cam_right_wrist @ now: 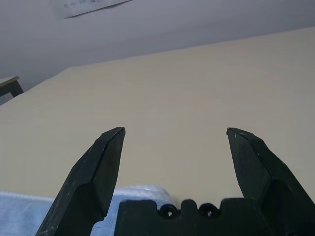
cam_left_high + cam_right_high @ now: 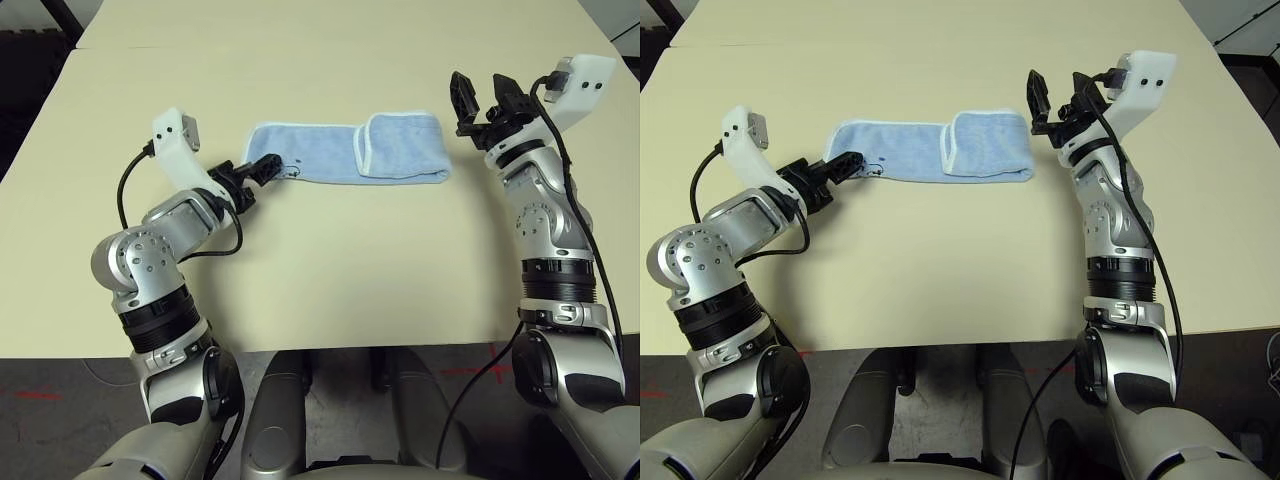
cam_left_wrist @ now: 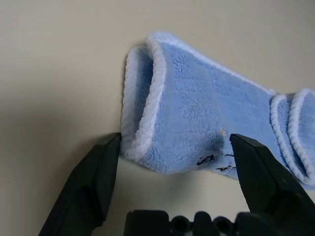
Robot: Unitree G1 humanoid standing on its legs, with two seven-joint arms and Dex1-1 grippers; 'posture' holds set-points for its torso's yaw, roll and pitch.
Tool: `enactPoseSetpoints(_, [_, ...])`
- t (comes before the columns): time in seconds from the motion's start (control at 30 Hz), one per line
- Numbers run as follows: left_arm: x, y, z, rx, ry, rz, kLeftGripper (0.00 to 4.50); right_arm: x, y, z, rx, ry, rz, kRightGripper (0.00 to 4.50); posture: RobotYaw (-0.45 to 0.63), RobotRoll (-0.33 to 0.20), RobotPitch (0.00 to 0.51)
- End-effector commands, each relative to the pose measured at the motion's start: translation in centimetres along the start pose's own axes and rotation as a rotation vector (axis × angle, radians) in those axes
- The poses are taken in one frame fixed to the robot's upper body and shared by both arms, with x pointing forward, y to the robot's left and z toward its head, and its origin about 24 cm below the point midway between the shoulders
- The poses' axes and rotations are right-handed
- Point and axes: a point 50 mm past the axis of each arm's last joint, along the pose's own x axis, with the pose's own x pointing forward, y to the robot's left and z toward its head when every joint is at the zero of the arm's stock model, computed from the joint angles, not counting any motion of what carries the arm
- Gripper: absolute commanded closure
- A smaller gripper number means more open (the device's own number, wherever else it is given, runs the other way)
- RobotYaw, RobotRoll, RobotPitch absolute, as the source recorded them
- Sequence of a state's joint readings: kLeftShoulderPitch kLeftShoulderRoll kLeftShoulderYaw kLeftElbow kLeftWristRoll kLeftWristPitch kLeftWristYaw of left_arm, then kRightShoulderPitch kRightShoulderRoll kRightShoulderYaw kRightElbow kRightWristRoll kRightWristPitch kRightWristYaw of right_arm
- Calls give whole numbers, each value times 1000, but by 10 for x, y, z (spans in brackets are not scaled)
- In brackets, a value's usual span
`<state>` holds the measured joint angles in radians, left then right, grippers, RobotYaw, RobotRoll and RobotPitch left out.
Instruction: Fold the towel and set it aside.
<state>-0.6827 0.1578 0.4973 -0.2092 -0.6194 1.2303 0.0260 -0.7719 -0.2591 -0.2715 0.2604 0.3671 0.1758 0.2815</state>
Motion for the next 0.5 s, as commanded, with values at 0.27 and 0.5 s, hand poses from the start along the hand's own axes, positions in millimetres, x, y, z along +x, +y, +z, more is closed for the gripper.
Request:
enactPoseSetpoints(0.27, [7,5,-9,-8,21,43,3754,-5,-6,0,-32,-1,-30,0,-3,0,319])
enactPoseSetpoints(0.5, [8,-4,-1,21,-16,22,4473,-5,-7,-1,-33,-1,-36,0,-1,0,315])
